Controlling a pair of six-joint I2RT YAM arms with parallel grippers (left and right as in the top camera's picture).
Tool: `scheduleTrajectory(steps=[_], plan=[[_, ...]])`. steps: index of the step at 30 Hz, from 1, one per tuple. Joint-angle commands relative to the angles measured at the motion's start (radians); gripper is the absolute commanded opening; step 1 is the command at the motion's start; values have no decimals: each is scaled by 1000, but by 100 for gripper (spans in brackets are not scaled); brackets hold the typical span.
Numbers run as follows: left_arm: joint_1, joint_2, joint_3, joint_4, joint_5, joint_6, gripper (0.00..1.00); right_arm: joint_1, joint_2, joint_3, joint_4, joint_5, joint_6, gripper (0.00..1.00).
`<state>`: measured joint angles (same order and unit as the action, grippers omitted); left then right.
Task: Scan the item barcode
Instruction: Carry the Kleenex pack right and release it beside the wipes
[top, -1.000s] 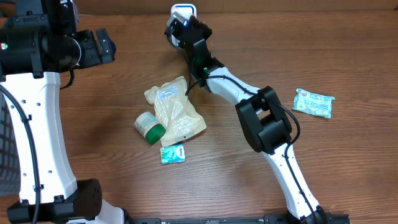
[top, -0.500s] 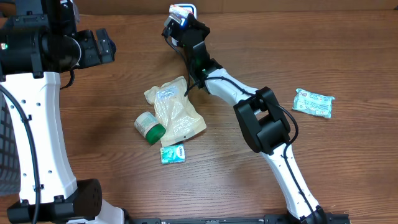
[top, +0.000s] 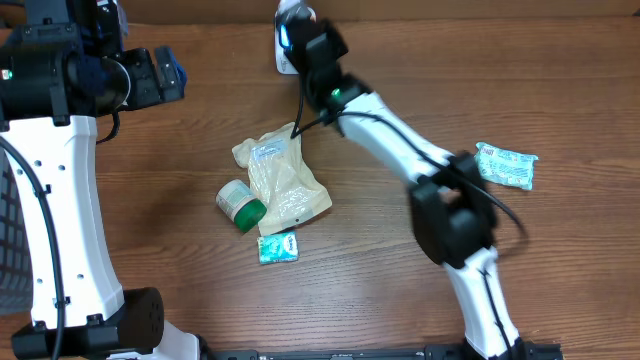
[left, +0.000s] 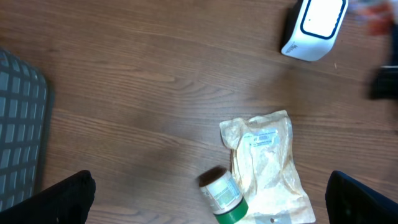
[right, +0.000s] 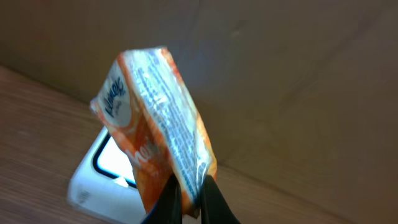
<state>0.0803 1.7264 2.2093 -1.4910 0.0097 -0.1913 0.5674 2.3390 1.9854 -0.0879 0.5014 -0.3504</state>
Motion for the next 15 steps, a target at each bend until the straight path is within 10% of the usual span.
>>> scheduleTrajectory(steps=[1, 15], plan=[[-2, 3, 9, 3, -10, -11, 99, -18, -321, 15, -305, -104, 463, 4], [-2, 3, 9, 3, -10, -11, 100, -334, -496, -51, -1278, -326, 935, 4]])
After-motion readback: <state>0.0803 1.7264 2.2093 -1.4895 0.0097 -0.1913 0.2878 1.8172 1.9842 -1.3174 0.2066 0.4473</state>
